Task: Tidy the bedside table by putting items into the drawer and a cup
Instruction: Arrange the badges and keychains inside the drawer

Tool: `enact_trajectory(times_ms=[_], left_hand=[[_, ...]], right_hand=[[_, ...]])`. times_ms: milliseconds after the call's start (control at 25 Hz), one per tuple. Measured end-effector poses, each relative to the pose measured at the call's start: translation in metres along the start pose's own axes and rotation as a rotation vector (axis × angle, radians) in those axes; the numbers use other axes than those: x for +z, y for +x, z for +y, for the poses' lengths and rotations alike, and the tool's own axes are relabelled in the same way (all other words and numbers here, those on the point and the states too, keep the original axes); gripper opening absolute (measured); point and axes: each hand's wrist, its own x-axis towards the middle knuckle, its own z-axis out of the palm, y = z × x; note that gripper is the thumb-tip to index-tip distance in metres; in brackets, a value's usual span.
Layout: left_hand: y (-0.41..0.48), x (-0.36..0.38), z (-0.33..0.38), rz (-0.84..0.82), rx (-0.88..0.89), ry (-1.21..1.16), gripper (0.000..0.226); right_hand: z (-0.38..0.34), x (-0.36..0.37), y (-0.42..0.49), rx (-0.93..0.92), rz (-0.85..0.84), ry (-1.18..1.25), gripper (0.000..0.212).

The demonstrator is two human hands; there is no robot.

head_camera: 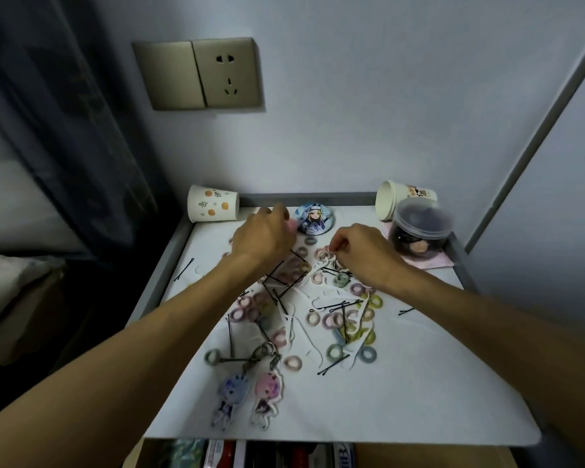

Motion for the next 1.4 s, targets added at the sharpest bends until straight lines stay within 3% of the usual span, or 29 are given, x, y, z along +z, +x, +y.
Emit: enact_trajectory(times_ms=[200,320,440,600,680,760,880,1120,1280,1400], left_hand=[[0.004,0.011,-0.001,0.075,0.058,0.042,0.027],[0.004,0.014,0.001,0.067,0.053,0.005,0.025],[0.003,0.016,0.003,0.073,0.052,0.012,0.016],[-0.004,0.012,0.019,0.060,0.118,0.057,0.032],[-0.005,0.008,0.028,0.050,0.160,0.011,0.040],[-0.002,0.005,0.035,0.032,0.158,-0.074,0.038],[0.012,0.004,0.042,-0.050,0.116,-0.083,0.039],[0.058,0.017,0.055,-0.175,0.064,0.167,0.055],[0.063,0.027,0.057,-0.054,0.069,0.125,0.059],[0.058,0.024,0.062,0.057,0.091,-0.101,0.044]], right_hand=[[0.004,-0.021,-0.033,-0.041,0.186,-0.056,0.016],[0.021,-0.037,-0.071,-0.070,0.434,-0.091,0.011],[0.046,-0.050,-0.075,0.012,0.570,-0.114,0.028],[0.061,-0.056,-0.047,0.264,0.400,-0.035,0.084],[0.064,-0.055,-0.033,0.298,0.302,0.094,0.096],[0.066,-0.055,-0.024,0.318,0.274,0.184,0.096],[0.062,-0.057,-0.025,0.249,0.380,0.131,0.094],[0.053,-0.052,-0.034,0.104,0.392,0.316,0.102],[0.052,-0.049,-0.037,0.087,0.370,0.395,0.097],[0.050,-0.048,-0.040,0.073,0.355,0.418,0.101]])
